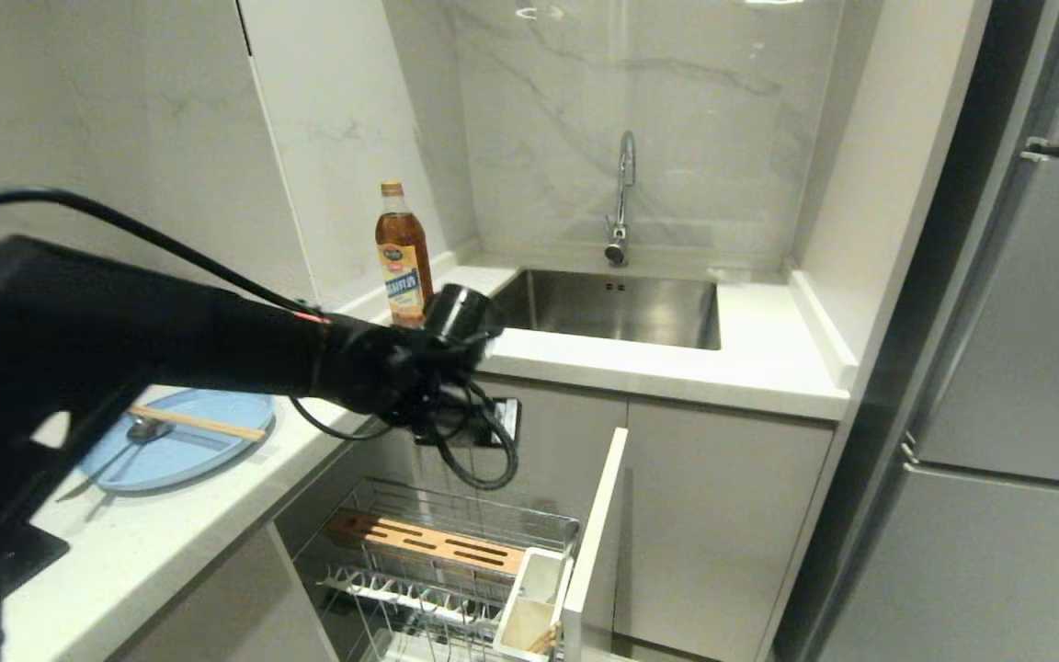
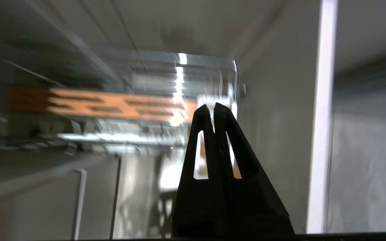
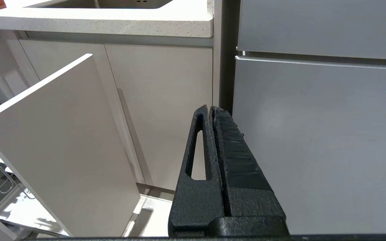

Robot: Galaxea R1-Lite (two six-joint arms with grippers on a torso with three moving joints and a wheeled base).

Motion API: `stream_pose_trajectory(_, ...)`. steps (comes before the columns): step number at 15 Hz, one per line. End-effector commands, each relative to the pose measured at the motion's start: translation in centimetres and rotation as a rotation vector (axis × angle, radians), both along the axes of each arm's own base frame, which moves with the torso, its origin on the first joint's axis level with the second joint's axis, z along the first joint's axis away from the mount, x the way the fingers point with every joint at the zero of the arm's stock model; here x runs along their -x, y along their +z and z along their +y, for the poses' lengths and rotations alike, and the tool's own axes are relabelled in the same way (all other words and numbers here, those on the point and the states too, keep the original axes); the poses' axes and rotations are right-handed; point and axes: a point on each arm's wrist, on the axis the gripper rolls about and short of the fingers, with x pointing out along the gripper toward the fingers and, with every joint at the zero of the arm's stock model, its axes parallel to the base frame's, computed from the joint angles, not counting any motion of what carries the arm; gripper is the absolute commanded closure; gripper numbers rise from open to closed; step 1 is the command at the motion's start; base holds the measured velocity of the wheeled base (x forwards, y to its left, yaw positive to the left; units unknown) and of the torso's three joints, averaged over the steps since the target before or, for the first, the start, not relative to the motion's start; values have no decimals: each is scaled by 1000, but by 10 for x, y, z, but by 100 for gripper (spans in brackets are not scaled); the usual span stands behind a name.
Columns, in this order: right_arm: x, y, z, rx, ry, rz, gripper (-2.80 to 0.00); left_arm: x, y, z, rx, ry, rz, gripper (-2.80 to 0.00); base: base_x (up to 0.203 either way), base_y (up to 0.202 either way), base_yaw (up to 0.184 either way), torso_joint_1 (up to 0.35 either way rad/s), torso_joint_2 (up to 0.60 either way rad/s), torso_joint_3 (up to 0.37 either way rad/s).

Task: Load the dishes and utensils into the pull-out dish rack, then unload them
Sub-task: Pick up the chopsticks and place it in the cupboard

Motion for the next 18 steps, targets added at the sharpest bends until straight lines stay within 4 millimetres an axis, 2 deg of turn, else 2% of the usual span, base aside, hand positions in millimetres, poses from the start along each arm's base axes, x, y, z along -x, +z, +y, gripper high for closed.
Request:
stream_pose_trajectory(1,0,0,0,0,0,1,0,25,70,30,74,56,-170,0,0,0,0,0,0,0)
stream_pose_trajectory(2,0,0,0,0,1,0,0,42,103,48,95,98,-260,0,0,0,0,0,0,0)
stream_pose_trajectory(4,0,0,0,0,0,0,0,89,162,87,140,169,-440,0,0,0,0,0,0,0)
stream_pose_trajectory(6,0,0,0,0,0,0,0,148,204,125,169,231,-598,0,0,0,0,0,0,0)
stream_pose_trajectory(8,0,0,0,0,0,1,0,214,224,163,150,289,-739,0,0,0,0,0,0,0)
stream_pose_trajectory(9,0,0,0,0,0,0,0,249,226,180,128,318,-807,0,0,0,0,0,0,0)
stream_pose_trajectory(11,0,0,0,0,0,0,0,313,211,200,77,358,-908,0,0,0,0,0,0,0)
stream_pose_trajectory(13,0,0,0,0,1,1,0,355,168,206,3,359,-933,0,0,0,0,0,0,0)
stream_pose_trajectory(15,0,0,0,0,0,0,0,370,105,204,-53,303,-890,0,0,0,0,0,0,0)
stream_pose_trajectory(18,0,0,0,0,0,0,0,369,24,201,-65,226,-900,0,0,0,0,0,0,0)
